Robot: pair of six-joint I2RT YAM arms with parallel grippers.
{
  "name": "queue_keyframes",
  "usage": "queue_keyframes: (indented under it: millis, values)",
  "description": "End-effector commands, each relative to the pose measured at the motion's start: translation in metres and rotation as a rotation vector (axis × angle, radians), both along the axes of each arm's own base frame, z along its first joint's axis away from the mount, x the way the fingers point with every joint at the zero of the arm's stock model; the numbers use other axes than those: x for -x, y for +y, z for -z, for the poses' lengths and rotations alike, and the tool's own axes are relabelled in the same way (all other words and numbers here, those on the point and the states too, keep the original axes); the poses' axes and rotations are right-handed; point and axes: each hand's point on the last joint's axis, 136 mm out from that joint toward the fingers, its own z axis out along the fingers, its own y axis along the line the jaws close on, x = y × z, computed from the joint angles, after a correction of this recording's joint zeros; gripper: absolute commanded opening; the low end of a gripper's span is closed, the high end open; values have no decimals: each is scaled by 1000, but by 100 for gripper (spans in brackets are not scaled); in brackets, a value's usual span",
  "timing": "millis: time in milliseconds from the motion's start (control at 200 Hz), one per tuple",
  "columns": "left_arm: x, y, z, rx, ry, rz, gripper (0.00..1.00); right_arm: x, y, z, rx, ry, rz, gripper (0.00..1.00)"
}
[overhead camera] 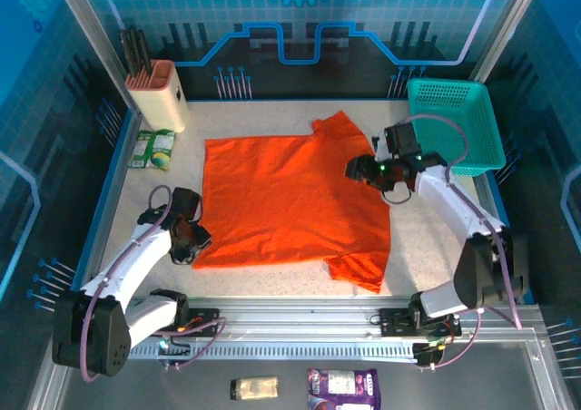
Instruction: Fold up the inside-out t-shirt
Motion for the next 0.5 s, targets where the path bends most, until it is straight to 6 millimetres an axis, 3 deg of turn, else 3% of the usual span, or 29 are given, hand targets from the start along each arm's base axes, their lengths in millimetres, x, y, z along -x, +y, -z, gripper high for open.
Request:
queue_keyframes:
  millis: [0, 205, 230, 495]
  values:
    - [18, 9, 9, -29, 61, -79, 33, 39, 1, 7, 16, 51, 8, 62]
    - [24, 7, 24, 5, 111, -97, 29, 86, 1, 19, 30, 109, 24, 62]
    - [25, 8, 24, -2, 115, -104, 29, 95, -1, 28, 40, 138, 25, 62]
    - [37, 17, 28, -42, 136, -153, 30, 127, -5, 35, 87, 197, 15, 62]
